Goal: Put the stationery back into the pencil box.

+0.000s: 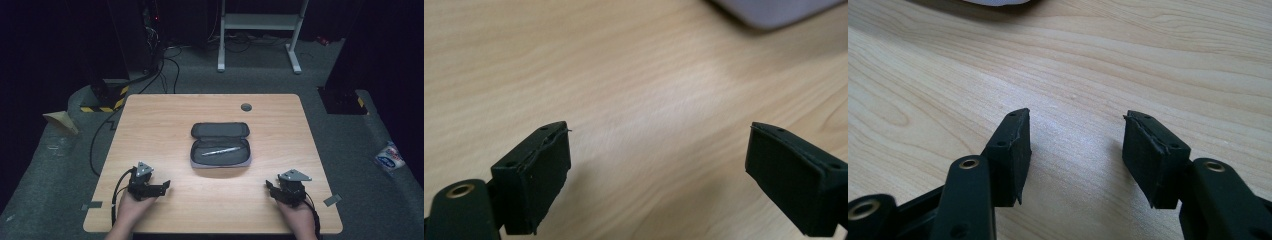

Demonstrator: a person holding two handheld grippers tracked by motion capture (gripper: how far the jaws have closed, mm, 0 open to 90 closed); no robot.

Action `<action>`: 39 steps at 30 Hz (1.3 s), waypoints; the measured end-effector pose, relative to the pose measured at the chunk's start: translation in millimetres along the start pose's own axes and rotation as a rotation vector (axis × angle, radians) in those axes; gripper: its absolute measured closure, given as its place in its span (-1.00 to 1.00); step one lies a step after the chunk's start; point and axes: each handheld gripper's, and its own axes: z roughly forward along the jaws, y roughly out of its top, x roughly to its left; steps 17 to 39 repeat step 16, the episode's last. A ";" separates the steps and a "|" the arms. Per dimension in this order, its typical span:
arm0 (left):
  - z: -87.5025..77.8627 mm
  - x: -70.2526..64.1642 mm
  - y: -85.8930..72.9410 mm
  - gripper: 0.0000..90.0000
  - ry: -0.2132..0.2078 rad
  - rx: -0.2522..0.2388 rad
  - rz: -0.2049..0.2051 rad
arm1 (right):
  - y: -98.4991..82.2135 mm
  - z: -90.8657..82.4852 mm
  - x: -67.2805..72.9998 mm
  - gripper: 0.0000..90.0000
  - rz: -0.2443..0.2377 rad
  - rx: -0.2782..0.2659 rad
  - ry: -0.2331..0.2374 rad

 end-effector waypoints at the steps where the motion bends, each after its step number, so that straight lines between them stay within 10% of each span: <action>1: 1.6 -5.7 -7.4 -0.87 0.009 -0.002 0.037 | 0.0 0.1 0.1 -0.01 0.001 0.000 -0.001; 39: 0.3 -12.9 -11.7 -0.87 -0.005 -0.028 0.044 | 0.0 0.1 0.6 -0.01 0.001 0.000 -0.005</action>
